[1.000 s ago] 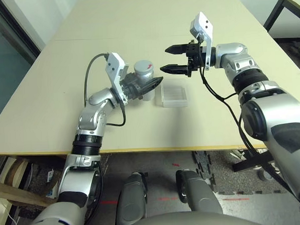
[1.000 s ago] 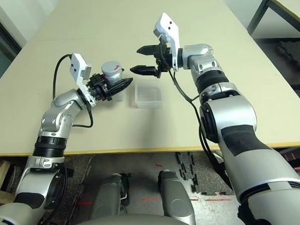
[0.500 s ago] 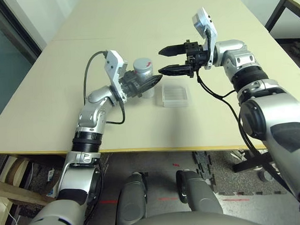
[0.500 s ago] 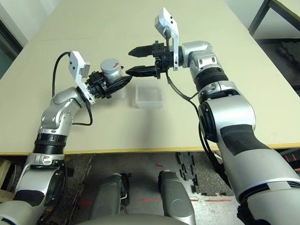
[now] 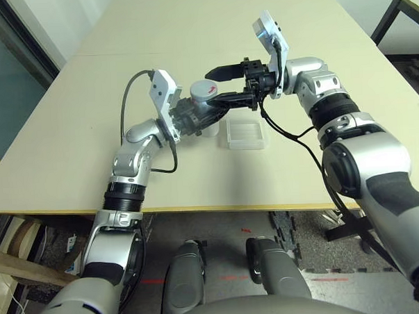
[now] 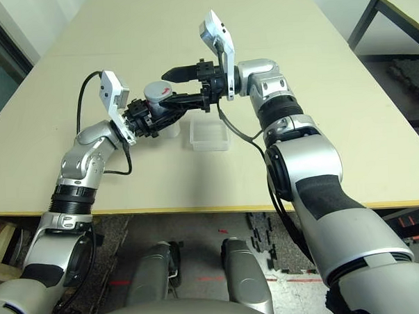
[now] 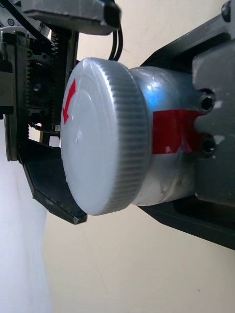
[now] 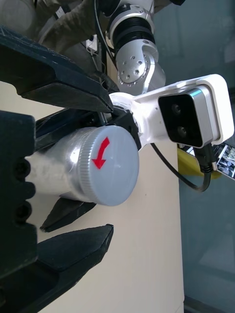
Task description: Pour the medicine from the bottle into the box.
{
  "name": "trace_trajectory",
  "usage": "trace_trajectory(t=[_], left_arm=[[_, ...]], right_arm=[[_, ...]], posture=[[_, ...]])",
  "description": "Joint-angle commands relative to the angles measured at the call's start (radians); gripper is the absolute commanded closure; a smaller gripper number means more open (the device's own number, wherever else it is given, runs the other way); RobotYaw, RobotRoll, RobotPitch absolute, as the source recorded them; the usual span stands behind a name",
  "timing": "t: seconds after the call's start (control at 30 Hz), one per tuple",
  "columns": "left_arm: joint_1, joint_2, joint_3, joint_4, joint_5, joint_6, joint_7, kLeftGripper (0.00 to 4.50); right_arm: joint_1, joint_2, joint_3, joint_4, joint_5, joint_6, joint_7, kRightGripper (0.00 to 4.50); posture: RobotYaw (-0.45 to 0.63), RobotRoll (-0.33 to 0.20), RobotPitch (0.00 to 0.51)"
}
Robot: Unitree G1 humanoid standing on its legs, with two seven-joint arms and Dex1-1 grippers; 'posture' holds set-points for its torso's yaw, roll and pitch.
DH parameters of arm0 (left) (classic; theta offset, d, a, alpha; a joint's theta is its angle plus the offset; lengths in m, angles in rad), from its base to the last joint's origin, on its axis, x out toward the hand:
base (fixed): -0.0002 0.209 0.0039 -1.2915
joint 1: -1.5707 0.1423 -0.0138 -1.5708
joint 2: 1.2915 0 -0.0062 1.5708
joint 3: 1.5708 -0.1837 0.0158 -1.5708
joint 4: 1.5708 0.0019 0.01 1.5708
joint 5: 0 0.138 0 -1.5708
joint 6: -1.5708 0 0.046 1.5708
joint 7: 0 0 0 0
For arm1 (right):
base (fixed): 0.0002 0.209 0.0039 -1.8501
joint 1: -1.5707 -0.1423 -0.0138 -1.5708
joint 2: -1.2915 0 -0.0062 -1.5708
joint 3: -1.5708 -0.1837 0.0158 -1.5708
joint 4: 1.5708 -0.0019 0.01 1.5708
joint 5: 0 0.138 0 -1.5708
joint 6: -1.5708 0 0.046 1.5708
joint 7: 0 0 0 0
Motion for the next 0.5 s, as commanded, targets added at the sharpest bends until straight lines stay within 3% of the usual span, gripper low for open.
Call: trace_trajectory(t=[0.03,0.13,0.27,0.5], left_arm=[[-0.006,-0.003,-0.010,0.012,0.010,-0.007,-0.008,1.87],[-0.005,-0.003,-0.011,0.010,0.010,-0.006,-0.007,1.87],[-0.001,-0.005,-0.012,0.006,0.011,-0.004,-0.005,1.87],[0.007,-0.009,-0.014,0.009,0.013,-0.006,-0.002,1.87]], right_arm=[[-0.004,0.012,0.004,-0.016,0.003,-0.003,-0.008,0.00],[-0.004,0.017,0.001,-0.016,0.002,-0.008,-0.021,0.59],[-0.004,0.019,-0.009,-0.018,0.011,-0.006,-0.037,1.92],[-0.025,0.016,-0.096,-0.046,0.116,0.102,-0.073,1.92]], posture=[[-0.08,0.000,0.118],[-0.08,0.000,0.118],[-0.08,0.000,0.119],[-0.08,0.000,0.121]])
